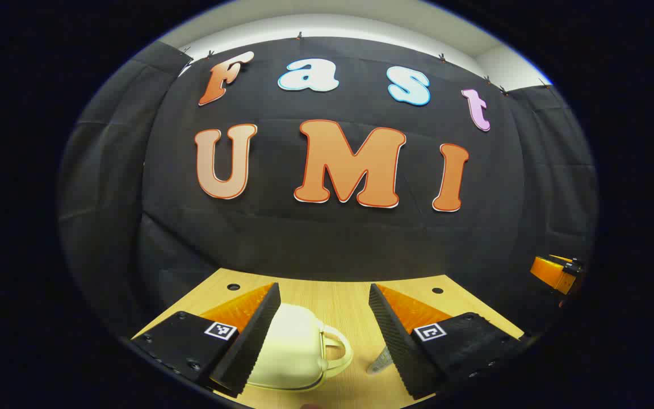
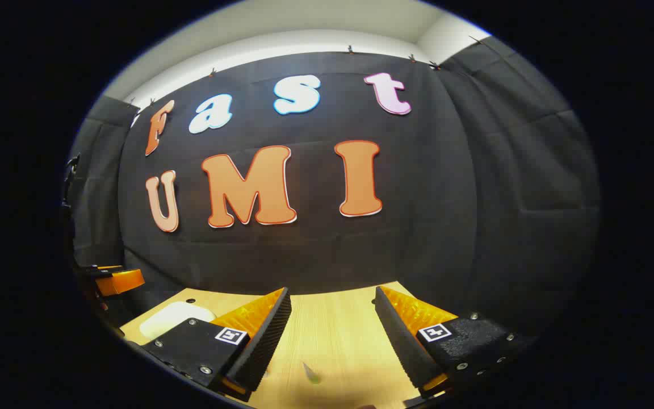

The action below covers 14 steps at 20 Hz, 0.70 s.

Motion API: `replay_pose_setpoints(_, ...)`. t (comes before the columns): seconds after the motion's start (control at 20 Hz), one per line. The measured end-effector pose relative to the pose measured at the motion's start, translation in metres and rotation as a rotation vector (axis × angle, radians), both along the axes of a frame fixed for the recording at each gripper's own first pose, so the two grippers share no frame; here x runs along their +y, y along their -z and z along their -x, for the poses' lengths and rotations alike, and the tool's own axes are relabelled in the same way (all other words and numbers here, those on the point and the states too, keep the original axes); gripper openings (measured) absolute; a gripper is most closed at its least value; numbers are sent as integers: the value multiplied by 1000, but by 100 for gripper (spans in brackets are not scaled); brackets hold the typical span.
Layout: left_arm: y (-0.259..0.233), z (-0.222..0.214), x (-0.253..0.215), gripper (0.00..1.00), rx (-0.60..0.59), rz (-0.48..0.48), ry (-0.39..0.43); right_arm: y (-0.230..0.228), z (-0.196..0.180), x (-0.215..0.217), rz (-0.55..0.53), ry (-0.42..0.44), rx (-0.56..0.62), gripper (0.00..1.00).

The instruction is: First open the suitcase, pack the skin care products into it, and then close the suitcase.

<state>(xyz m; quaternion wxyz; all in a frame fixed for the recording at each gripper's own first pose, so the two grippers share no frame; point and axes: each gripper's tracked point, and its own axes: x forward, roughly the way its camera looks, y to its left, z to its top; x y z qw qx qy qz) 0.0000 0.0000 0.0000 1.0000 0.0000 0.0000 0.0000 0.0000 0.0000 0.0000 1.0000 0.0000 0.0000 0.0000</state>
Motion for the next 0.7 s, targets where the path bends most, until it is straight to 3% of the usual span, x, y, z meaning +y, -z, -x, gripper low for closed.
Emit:
replay_pose_setpoints(0.15,-5,7,-11,97,-11,-17,-42,-9,-9,-4,28,-39,-4,94)
replay_pose_setpoints(0.3,-1,13,-36,97,5,35,-39,-12,-10,3,-40,-122,20,94)
replay_pose_setpoints(0.45,2,20,-51,98,6,73,-39,-12,-13,6,-29,-181,21,94)
replay_pose_setpoints(0.7,3,23,-38,97,11,82,-91,-2,-13,26,-11,-259,68,94)
